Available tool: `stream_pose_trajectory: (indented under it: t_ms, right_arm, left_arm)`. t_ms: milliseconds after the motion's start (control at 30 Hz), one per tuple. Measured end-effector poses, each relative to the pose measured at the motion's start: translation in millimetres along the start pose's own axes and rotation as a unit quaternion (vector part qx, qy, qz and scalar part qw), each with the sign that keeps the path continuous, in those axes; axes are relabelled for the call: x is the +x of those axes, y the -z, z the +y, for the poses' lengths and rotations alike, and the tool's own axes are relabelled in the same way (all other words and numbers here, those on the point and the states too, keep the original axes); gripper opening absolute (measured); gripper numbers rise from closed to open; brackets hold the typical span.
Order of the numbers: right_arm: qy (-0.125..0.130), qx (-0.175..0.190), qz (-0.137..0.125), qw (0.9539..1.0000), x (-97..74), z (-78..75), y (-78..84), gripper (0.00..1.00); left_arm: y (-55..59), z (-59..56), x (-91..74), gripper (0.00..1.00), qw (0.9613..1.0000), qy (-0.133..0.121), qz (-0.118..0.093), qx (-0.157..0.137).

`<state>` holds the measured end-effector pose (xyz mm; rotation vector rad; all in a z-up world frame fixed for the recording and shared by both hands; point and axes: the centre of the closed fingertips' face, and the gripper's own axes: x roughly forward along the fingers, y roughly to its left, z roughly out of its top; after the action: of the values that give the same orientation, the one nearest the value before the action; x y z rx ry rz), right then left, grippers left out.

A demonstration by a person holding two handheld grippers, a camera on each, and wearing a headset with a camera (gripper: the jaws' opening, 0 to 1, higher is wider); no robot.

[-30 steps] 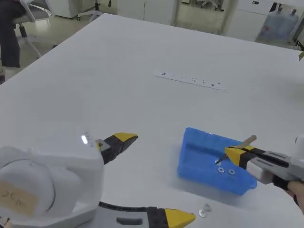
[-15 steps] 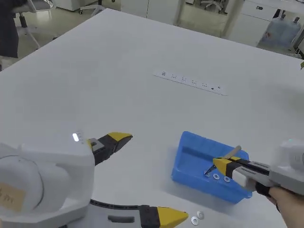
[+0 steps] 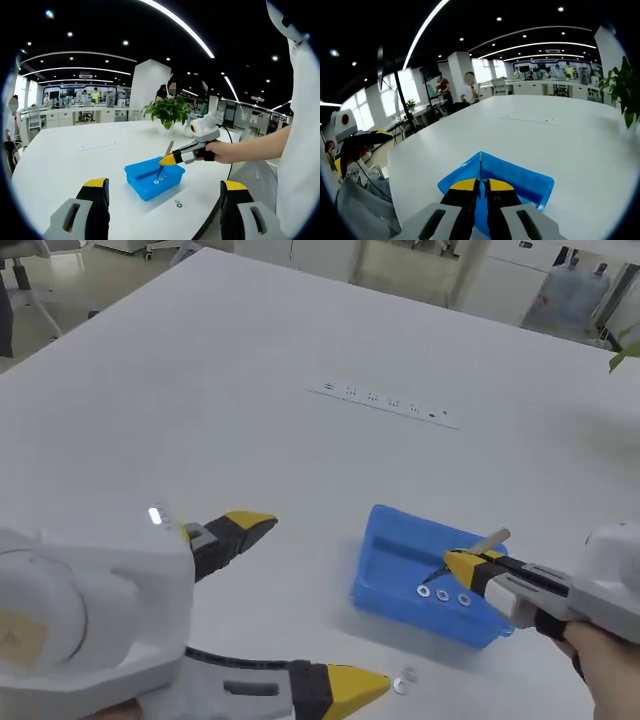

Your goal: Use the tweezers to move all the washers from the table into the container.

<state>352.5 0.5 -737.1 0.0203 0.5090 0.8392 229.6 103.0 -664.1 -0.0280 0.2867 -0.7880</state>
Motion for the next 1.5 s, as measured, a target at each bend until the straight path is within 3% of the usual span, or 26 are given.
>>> stream_pose_trajectory:
  t_ms: [133,200,267,300,333,400,467,533,633,667,733,833,933,1067,1333,1500]
  right_arm:
    - [-0.013,0.001,-0.012,0.9998,-3.5,-0.4,-4.6,0.03]
    - [-0.031,0.010,-0.016,0.9993,-4.4,0.8,-8.2,0.03]
    - [-0.044,0.031,-0.017,0.9984,-6.7,-1.0,-10.1,0.03]
    - [-0.060,0.017,-0.026,0.9977,-9.1,5.7,-14.1,0.03]
    - [-0.062,0.014,-0.024,0.9977,-9.6,5.6,-12.6,0.03]
    - [-0.071,0.016,-0.015,0.9972,-11.1,5.3,-4.9,0.03]
    - [-0.087,-0.004,-0.011,0.9961,-16.5,12.7,-1.6,0.03]
    - [-0.097,-0.009,-0.017,0.9951,-24.6,17.1,-0.2,0.03]
    - [-0.120,-0.021,-0.017,0.9924,-41.8,28.6,3.4,0.03]
    - [-0.143,-0.027,-0.020,0.9891,-49.5,37.2,4.6,0.03]
    - [-0.163,-0.029,-0.019,0.9861,-59.6,45.1,9.1,0.03]
    - [-0.180,-0.032,-0.002,0.9832,-63.7,52.4,20.4,0.03]
    - [-0.159,-0.042,0.055,0.9848,-54.4,47.3,50.0,0.03]
    - [-0.158,-0.024,0.070,0.9846,-43.7,52.3,61.4,0.03]
    - [-0.147,-0.048,0.098,0.9832,-34.2,54.0,74.0,0.03]
    - [-0.143,-0.053,0.094,0.9838,-35.2,56.0,74.0,0.03]
  left_arm:
    - [-8.8,-4.9,5.2,0.94,0.9997,-0.004,-0.020,-0.015]
    - [-15.3,-3.9,9.6,0.93,0.9981,-0.021,-0.042,-0.039]
    - [-16.6,-1.5,11.4,0.94,0.9960,-0.045,-0.039,-0.066]
    - [-25.5,-2.2,11.6,0.93,0.9949,-0.056,-0.062,-0.056]
    - [-28.1,-3.7,11.8,0.93,0.9940,-0.062,-0.068,-0.059]
    - [-25.0,-6.3,14.5,0.93,0.9937,-0.073,-0.059,-0.061]
    - [-26.0,-6.1,15.6,0.93,0.9917,-0.091,-0.069,-0.059]
    - [-21.2,-7.1,19.2,0.93,0.9911,-0.094,-0.066,-0.067]
    - [-16.2,-9.4,26.1,0.94,0.9924,-0.088,-0.050,-0.070]
    - [-17.5,-11.1,28.6,0.94,0.9932,-0.083,-0.044,-0.068]
    - [-23.5,-16.4,31.2,0.93,0.9950,-0.069,-0.043,-0.059]
    - [-22.9,-17.4,34.2,0.93,0.9965,-0.062,-0.030,-0.048]
    - [-21.1,-18.8,37.1,0.93,0.9971,-0.055,-0.024,-0.047]
    - [-19.9,-24.3,37.3,0.93,0.9978,-0.043,-0.021,-0.047]
    - [-16.9,-25.1,29.8,0.92,0.9987,-0.034,-0.014,-0.035]
    - [-13.7,-27.3,21.3,0.92,0.9989,-0.027,-0.015,-0.036]
